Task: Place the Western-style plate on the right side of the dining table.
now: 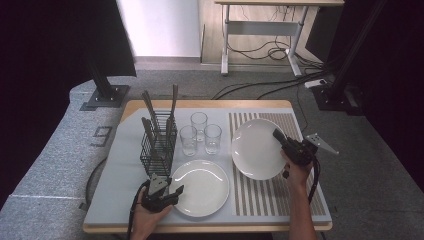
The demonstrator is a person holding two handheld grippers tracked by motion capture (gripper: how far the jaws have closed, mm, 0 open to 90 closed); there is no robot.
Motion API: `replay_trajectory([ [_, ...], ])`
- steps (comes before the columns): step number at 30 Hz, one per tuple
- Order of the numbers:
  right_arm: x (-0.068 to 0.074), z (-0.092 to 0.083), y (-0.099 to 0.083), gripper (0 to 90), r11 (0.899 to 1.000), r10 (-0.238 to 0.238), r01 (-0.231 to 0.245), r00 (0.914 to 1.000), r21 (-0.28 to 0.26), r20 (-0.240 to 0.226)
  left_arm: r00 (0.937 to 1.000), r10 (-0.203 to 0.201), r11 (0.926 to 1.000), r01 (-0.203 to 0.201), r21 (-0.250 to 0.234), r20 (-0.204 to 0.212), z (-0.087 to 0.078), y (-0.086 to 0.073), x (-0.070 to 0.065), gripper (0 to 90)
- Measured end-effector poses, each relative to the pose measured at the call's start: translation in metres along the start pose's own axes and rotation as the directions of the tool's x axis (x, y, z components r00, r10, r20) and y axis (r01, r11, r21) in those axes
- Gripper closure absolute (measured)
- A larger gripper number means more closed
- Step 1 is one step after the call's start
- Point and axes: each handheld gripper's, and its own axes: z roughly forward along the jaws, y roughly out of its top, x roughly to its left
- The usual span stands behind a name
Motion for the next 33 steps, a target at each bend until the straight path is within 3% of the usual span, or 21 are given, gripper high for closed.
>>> replay_trajectory([
  [13,-0.007,-0.002,-0.001,85.8,1.0,0.013,-0.013,0.9997,-0.007,0.019,1.0,-0.001,1.0,0.001,0.001,0.002,0.001,0.0,-0.001,44.2],
  [33,-0.017,0.002,-0.005,85.8,1.0,-0.008,0.007,0.9972,0.013,0.075,1.0,-0.001,1.0,0.001,-0.001,0.004,0.0,0.0,-0.001,44.2],
])
